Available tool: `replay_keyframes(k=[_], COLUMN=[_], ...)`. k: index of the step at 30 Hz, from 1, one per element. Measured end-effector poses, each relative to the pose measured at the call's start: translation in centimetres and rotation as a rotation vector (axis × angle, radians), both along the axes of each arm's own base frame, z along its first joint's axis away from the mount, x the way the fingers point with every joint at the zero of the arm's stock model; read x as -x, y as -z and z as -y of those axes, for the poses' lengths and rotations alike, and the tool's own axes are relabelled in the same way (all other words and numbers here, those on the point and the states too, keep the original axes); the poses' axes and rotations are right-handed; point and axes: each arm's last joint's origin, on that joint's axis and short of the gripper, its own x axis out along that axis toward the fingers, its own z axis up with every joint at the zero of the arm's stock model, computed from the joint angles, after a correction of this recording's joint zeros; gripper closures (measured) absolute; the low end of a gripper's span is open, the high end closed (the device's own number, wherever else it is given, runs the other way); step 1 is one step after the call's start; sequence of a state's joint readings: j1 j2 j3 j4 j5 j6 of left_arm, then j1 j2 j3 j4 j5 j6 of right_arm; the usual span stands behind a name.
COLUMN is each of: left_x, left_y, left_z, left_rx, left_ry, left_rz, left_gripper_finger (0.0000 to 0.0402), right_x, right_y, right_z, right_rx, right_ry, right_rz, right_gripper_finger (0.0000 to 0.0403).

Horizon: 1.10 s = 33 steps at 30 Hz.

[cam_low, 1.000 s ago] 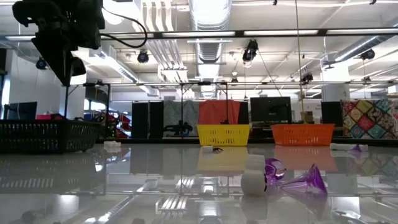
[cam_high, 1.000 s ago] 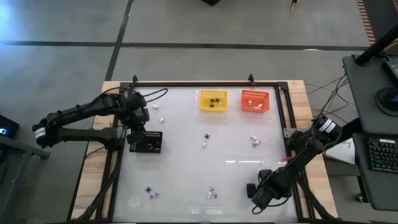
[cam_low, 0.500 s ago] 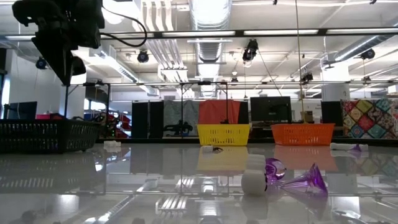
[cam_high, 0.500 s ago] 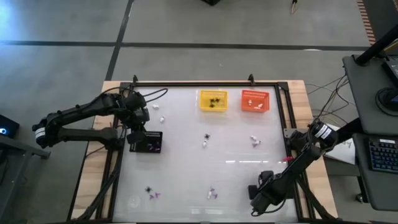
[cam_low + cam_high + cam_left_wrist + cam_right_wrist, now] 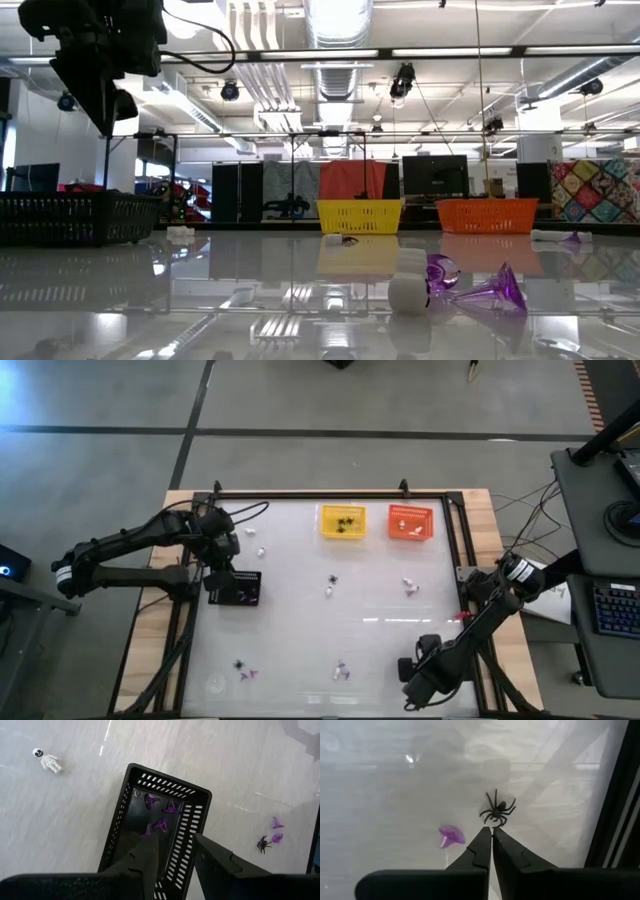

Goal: Sort Halloween decoration
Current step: Put the black spider toy into the yellow bin

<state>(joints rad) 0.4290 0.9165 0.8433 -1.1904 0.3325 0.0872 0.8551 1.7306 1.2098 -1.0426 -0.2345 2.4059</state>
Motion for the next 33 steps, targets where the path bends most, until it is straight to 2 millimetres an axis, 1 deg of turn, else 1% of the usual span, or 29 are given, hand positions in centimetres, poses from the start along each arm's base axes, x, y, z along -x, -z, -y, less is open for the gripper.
replay_keyframes(k=[16,20,28,33], left_x=[0.02,0.01,0.01,0.01], left_y=[-0.01,0.0,0.0,0.0], left_z=[0.01,0.01,0.01,0.01], left_rx=[0.001,0.001,0.0,0.0], left_ry=[-0.001,-0.001,0.0,0.0], left_rz=[0.0,-0.001,0.0,0.0], left_gripper_finger=[0.0299,0.0299,0.0299,0.0299], right_x=[0.11,0.11,0.03,0.24], right_y=[0.33,0.34,0.37,0.78], right_z=[0.11,0.1,0.02,0.25], right_rx=[0.01,0.009,0.003,0.02], right_ry=[0.025,0.023,0.036,0.061], right_rz=[-0.007,-0.006,0.0,-0.013], right_gripper_finger=[0.0391,0.0369,0.0302,0.0279])
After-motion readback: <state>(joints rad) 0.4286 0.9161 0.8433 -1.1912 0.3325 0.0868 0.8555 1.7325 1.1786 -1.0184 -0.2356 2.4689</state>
